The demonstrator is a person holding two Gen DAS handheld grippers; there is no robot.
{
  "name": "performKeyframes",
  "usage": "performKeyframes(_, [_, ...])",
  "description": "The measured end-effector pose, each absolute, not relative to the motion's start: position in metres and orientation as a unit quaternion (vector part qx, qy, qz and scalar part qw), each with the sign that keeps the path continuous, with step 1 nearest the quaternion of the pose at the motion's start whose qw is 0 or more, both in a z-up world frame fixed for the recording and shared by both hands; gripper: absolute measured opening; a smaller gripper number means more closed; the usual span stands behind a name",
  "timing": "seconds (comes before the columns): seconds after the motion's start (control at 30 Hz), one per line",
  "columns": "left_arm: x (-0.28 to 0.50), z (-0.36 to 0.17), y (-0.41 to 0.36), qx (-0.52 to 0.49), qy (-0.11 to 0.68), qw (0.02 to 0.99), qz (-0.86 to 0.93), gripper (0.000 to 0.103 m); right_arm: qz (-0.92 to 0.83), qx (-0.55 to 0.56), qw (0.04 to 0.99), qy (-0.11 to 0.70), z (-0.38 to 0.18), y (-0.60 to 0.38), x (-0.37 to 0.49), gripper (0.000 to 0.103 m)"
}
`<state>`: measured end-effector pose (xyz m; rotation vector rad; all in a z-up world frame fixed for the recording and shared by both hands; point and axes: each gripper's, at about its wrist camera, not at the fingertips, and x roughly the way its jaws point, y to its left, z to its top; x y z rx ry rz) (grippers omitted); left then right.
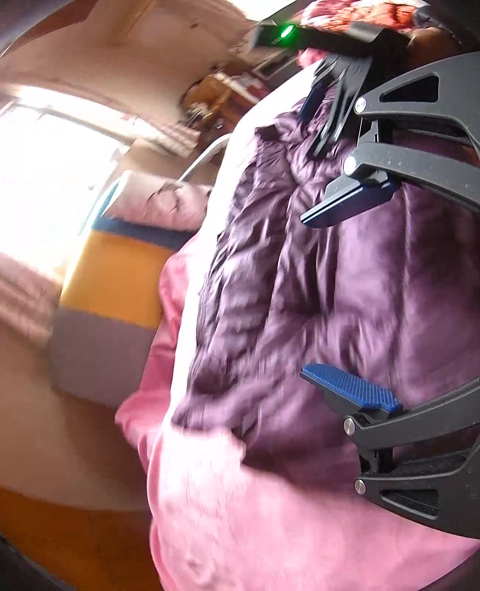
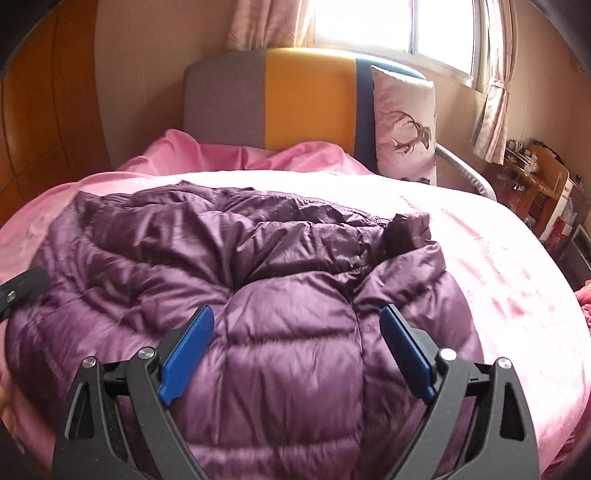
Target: Fold large clothes
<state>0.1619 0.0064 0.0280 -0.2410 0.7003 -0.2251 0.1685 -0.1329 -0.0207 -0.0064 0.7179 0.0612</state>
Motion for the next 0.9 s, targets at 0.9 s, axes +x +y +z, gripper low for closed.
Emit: performKeyframes(0.9, [0.141, 0.037, -0.056, -0.041, 0.346, 0.93, -0.114, 0.074, -0.009, 0.031, 0.932, 0.361, -0.008, -0.18, 0.147, 0.093])
